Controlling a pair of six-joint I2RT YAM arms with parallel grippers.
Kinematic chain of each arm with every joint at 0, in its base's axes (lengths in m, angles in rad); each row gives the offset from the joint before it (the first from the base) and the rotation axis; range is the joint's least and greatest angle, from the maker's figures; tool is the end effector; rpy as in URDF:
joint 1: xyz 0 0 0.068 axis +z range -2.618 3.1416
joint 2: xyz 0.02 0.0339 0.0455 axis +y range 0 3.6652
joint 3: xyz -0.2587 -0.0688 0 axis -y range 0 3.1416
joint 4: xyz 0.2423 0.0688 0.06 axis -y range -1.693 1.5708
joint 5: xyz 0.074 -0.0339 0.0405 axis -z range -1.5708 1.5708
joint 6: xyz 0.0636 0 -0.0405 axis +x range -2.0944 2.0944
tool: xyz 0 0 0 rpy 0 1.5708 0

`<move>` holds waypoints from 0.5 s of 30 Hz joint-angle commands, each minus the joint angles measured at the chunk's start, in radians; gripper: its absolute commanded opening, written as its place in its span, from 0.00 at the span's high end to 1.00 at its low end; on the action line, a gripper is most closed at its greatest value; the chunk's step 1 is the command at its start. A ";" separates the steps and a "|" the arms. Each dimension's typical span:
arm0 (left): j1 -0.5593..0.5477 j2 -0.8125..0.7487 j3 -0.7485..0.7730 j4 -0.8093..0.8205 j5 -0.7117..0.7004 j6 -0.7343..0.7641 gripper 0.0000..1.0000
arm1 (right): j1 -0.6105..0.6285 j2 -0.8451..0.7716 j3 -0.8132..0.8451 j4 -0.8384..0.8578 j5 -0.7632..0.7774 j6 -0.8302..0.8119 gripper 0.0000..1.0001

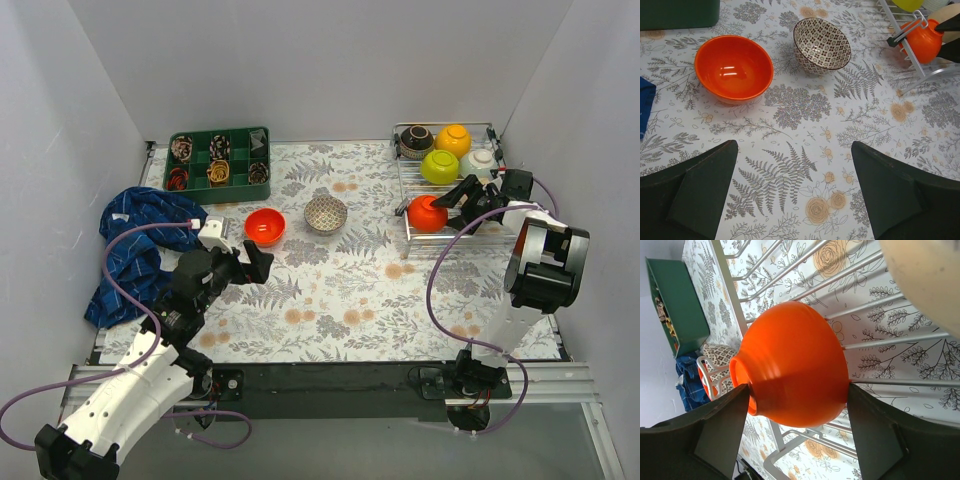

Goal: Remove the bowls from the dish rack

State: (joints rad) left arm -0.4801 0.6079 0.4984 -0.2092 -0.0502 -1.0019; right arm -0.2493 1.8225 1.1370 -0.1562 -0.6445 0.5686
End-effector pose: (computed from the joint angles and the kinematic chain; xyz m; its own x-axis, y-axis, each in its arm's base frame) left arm 0.1661 -0.0829 0.2513 -0.5027 -0.6869 -0.5248 -0.0084 0.6110 -0.7916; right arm 0.3904 -0.0600 0.1640 -0.7117 0.6254 -0.3201 0.2285 0.6369 0.7363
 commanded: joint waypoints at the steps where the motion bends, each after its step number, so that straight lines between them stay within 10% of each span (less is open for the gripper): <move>1: 0.000 0.003 -0.001 0.005 0.009 0.014 0.02 | 0.005 -0.038 0.012 -0.037 -0.012 -0.021 0.52; 15: 0.000 0.000 -0.001 0.008 0.013 0.014 0.02 | -0.001 -0.138 0.052 -0.173 0.097 -0.154 0.84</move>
State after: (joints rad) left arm -0.4801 0.6144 0.4984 -0.2092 -0.0418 -1.0019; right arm -0.2485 1.7428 1.1419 -0.2565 -0.5983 0.5037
